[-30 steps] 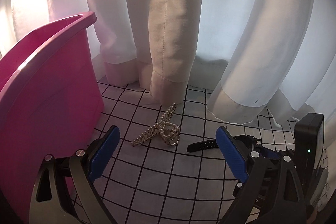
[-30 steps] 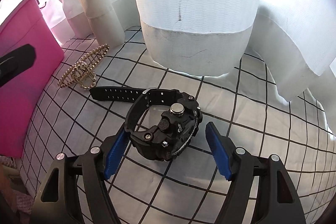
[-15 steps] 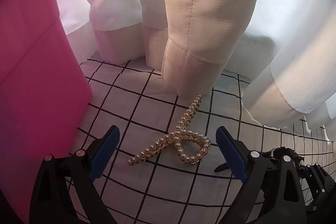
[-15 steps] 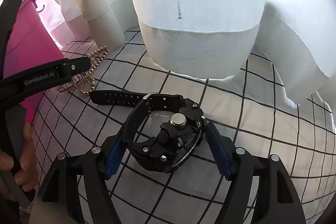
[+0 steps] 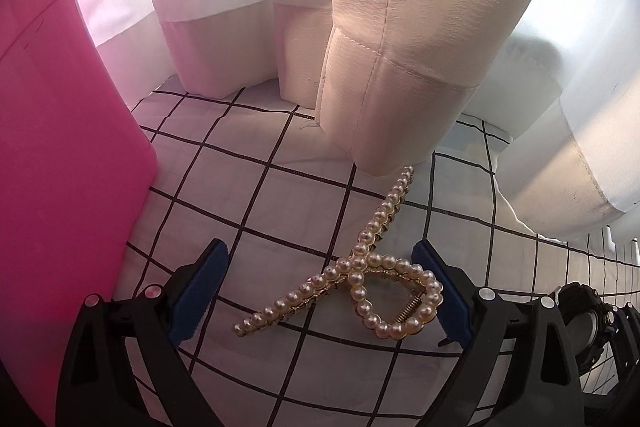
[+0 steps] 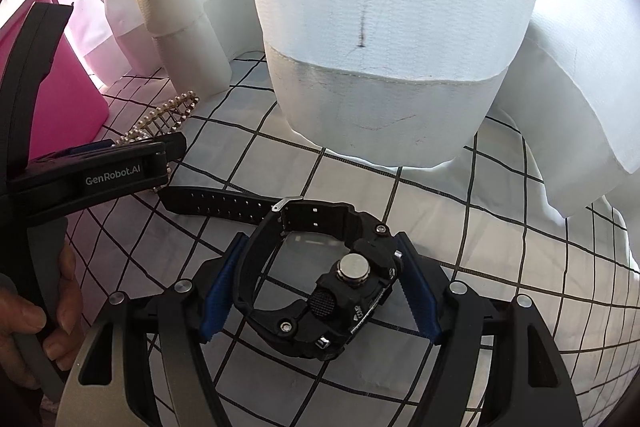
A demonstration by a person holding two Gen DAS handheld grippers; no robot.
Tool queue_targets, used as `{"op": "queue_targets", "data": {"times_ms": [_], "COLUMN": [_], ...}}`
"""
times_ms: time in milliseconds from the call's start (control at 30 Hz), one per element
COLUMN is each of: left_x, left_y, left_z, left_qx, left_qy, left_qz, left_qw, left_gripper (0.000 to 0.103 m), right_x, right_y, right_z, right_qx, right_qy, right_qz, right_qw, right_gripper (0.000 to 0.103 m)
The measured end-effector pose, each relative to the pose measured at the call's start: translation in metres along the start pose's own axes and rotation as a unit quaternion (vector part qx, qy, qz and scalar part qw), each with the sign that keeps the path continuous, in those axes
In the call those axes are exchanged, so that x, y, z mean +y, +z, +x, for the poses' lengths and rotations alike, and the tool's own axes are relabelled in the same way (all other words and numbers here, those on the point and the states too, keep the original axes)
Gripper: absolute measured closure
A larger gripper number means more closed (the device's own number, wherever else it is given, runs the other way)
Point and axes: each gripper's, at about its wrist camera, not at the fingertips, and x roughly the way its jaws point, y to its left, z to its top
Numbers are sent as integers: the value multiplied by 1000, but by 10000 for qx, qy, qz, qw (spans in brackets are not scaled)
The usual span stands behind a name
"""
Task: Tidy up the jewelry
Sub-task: 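Move the right tool over the black wristwatch while the left tool approaches the pearl hair clip, then close the right tool on the watch while the left tool closes on the pearl clip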
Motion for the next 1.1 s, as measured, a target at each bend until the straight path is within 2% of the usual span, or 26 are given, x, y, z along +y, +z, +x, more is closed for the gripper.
{"op": "queue_targets", "data": {"times_ms": [67,167,500,667,800,867,933,967,1100], "left_x": [-5,-5,-3,-3,-2,-1,1,1,3], "left_y": [-2,-4,-7,-7,-7,-10,-10,-11,-17], "left_z": [1,6,11,9,5,2,-7,-8,-14], "left_qx": [-49,-90,-335,-282,-313,-334,-354,-370,-384], "left_qy": [60,61,-3,-9,-32,-47,-46,-43,-60], "left_qz": [95,42,177,139,154,162,152,146,131], "left_qw": [9999,9999,9993,9995,9994,9993,9992,9992,9992], "left_gripper": [11,5,5,6,10,13,17,20,21], "right_x": [8,14,18,18,11,9,9,9,10], "right_y": [3,6,11,11,3,-1,-3,-4,-7], "right_z": [6,11,25,24,17,13,7,6,5], "right_qx": [2,13,9,24,-33,-74,-171,-156,-187], "right_qy": [-93,-207,-370,-387,-322,-304,-318,-283,-287], "right_qz": [-69,-170,-35,-31,-47,-61,-88,-63,-41], "right_qw": [9999,9996,9993,9992,9995,9995,9993,9995,9994], "right_gripper": [33,31,9,9,11,15,38,38,39]}}
